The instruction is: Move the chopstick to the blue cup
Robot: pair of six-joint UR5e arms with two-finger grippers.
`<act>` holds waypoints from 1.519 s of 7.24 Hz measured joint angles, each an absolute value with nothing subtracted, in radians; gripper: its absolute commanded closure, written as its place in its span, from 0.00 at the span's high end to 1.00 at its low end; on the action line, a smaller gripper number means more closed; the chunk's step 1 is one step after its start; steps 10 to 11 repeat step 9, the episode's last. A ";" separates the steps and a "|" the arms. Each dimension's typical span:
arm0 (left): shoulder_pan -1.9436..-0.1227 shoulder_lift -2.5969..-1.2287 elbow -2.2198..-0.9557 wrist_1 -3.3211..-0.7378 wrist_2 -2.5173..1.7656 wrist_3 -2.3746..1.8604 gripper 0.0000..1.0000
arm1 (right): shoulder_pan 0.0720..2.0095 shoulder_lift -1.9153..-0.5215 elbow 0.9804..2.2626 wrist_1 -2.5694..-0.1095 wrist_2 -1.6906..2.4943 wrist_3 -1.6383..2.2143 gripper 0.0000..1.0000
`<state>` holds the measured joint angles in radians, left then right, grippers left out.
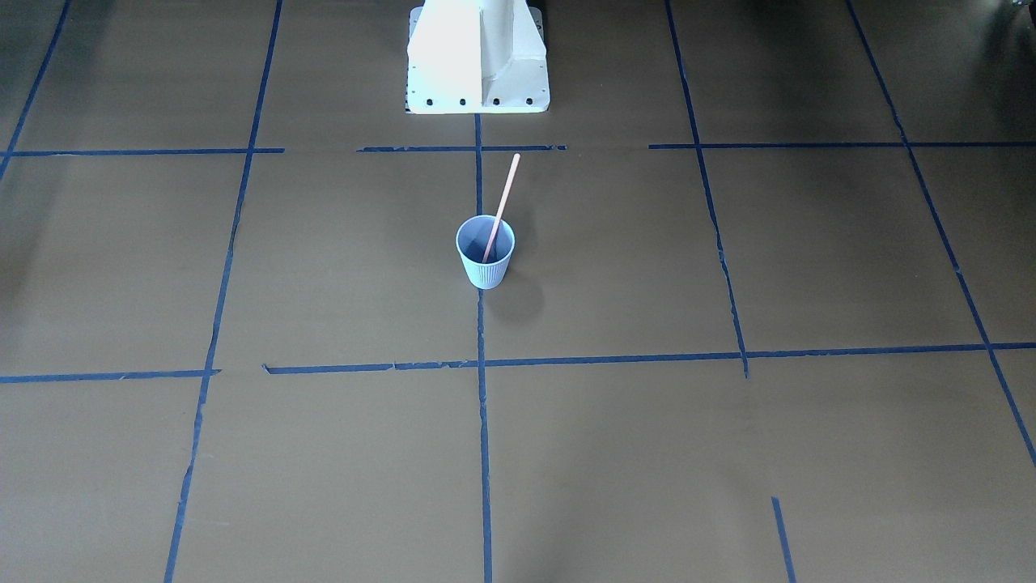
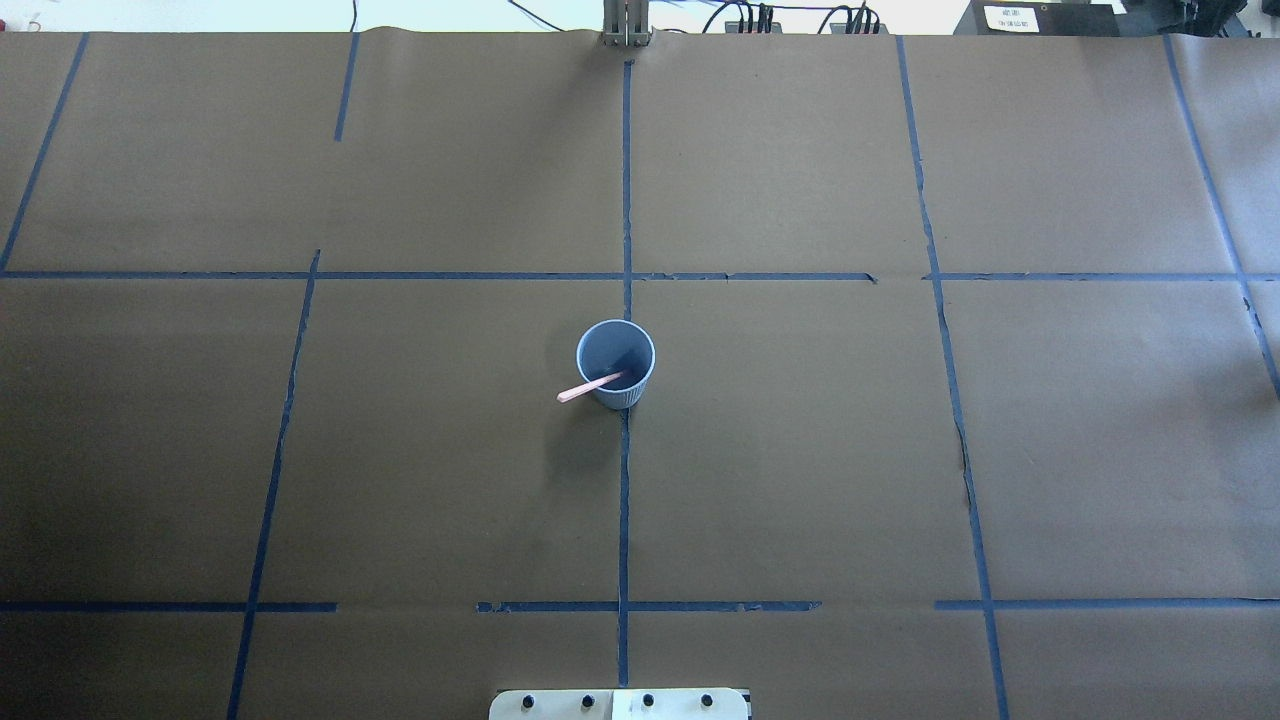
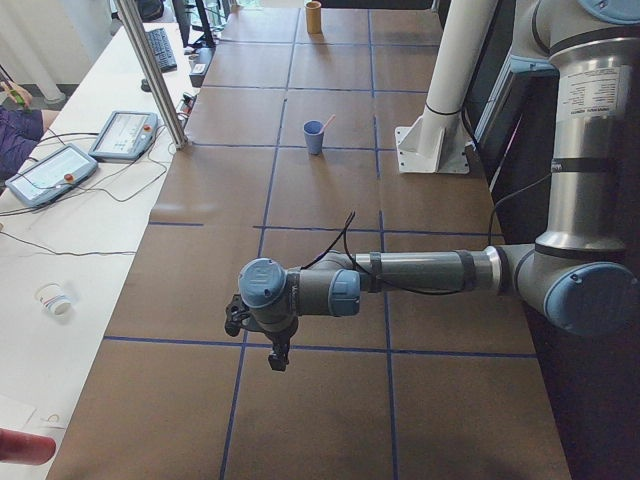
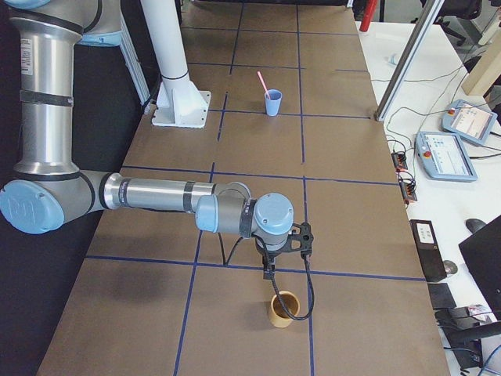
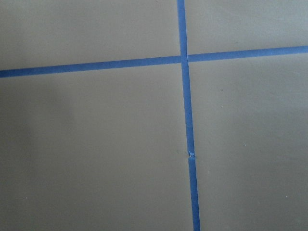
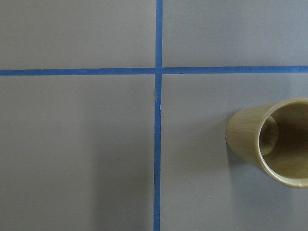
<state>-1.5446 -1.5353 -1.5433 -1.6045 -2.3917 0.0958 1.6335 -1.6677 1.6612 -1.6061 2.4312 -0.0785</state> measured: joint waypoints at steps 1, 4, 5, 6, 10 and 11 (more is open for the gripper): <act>-1.548 -1.535 -1.542 -1.608 -2.391 0.096 1.00 | 1.633 -1.668 1.661 -1.606 2.430 -0.079 1.00; -1.610 -1.538 -1.553 -1.604 -2.386 0.099 1.00 | 1.633 -1.668 1.661 -1.606 2.427 -0.081 1.00; -1.624 -1.538 -1.561 -1.602 -2.385 0.099 1.00 | 1.633 -1.668 1.660 -1.606 2.426 -0.081 1.00; -1.630 -1.537 -1.566 -1.601 -2.386 0.100 1.00 | 1.633 -1.668 1.660 -1.606 2.425 -0.081 1.00; -1.633 -1.536 -1.568 -1.600 -2.388 0.100 1.00 | 1.633 -1.667 1.662 -1.605 2.425 -0.081 1.00; -1.633 -1.536 -1.568 -1.600 -2.388 0.100 1.00 | 1.633 -1.667 1.662 -1.605 2.425 -0.081 1.00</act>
